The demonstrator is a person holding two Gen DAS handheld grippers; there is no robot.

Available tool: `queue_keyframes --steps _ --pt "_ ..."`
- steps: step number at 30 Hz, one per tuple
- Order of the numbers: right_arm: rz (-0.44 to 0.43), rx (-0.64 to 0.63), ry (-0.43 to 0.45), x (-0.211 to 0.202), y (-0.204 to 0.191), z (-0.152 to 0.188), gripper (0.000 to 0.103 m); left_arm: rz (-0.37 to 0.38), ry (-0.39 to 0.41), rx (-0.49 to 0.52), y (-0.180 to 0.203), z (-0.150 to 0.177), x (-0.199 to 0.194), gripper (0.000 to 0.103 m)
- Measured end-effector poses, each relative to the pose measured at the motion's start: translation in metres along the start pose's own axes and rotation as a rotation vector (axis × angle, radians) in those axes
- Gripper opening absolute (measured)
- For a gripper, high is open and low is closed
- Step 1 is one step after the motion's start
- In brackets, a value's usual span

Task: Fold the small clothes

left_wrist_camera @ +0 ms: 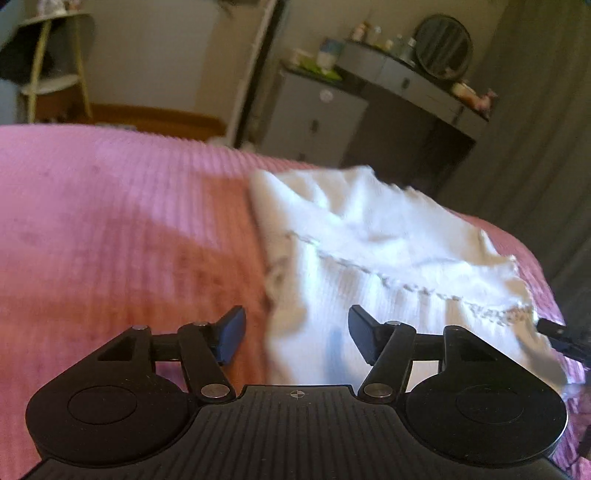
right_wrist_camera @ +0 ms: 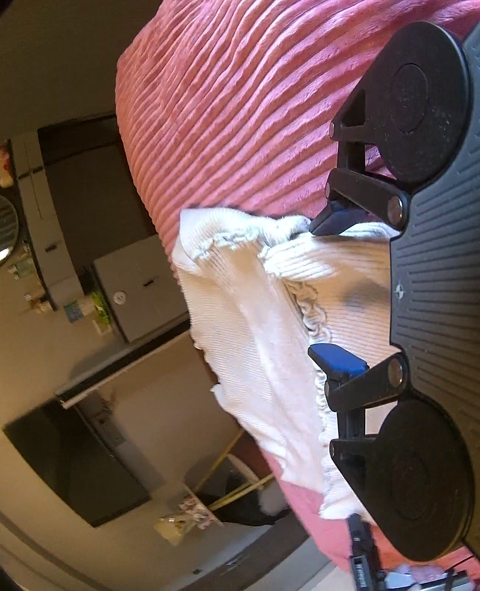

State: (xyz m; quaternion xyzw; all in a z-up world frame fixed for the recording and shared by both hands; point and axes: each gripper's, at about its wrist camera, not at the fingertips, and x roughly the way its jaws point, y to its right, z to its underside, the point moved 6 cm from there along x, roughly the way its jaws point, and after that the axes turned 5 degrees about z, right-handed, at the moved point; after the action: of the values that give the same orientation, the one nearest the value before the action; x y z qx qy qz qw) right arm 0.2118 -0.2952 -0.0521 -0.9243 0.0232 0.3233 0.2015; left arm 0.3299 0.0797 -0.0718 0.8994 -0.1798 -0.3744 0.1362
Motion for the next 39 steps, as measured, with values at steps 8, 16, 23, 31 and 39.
queue_keyframes --steps 8,16,23,31,39 --pt "0.067 -0.083 -0.029 0.013 0.003 0.001 0.022 -0.016 0.001 0.019 0.009 -0.002 0.020 0.032" --pt "0.051 -0.114 -0.039 0.017 0.004 -0.001 0.013 0.016 0.060 0.096 0.018 -0.006 0.001 0.014" --pt "0.060 -0.156 -0.040 0.018 -0.003 -0.002 0.015 0.039 0.117 0.091 0.021 -0.012 -0.022 0.011" --pt "0.070 -0.217 -0.044 0.014 -0.010 0.005 0.014 0.061 0.056 0.102 0.023 -0.005 -0.005 0.013" --pt "0.112 -0.265 -0.070 0.024 -0.016 0.004 0.018 0.017 -0.005 0.120 0.019 -0.001 0.017 0.011"
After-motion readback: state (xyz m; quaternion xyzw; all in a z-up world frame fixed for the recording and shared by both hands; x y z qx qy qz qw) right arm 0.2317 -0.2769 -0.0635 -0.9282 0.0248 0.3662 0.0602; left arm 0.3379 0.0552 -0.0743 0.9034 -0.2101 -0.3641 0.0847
